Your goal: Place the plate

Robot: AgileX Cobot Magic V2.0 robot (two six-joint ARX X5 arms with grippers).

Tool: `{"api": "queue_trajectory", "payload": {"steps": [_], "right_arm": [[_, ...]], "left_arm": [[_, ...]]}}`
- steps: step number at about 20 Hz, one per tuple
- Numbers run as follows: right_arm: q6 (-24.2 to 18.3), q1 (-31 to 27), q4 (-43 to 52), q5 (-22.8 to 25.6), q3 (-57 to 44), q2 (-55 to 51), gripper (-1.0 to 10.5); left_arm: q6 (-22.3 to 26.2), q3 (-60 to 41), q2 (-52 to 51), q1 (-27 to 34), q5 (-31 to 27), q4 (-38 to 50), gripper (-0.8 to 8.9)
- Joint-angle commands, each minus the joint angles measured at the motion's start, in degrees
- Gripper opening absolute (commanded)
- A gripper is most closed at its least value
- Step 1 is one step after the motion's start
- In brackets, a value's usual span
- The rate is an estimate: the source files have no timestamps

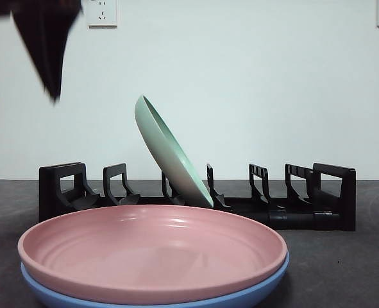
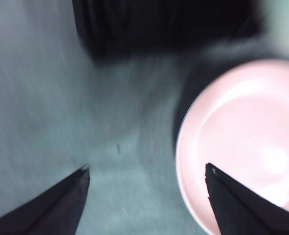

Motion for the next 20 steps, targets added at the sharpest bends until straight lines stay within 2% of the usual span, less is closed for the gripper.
{"api": "queue_trajectory", "payload": {"steps": [1,3,4,8,12,15,20], "right_arm": [[0.6,-0.7,2.1,-7.5,2.2,7.3,2.0],[0.6,-1.6,3.0,-12.9,4.9,13.5,2.0],[0.3,-1.8,3.5,-14.1,6.7,16.3,2.0],[-1.7,-2.2,4.4,-14.9,15.8,26.5,2.0],[-1.9,-3.3,4.3,-18.5,25.8,37.0,2.0],[-1.5,-3.8,2.2,-20.3,32.7,44.6,2.0],[-1.1,-4.4,2.0,-21.1,37.1,52.7,2.0]], "left_arm": [[7.1,4.4,-3.1,0.7,-0.5,-0.5,3.77],[9.4,5.9,-7.1,2.4,-0.5,-1.7,3.77],[10.6,5.9,-9.4,3.5,-0.5,-2.4,3.77],[13.6,5.9,-18.7,9.0,-0.5,-7.1,3.77],[13.2,5.9,-25.6,12.1,-0.5,-10.7,3.77],[10.8,5.9,-28.4,12.3,-0.5,-12.4,3.77],[10.4,5.9,-29.6,12.3,-0.5,-14.0,3.77]]}}
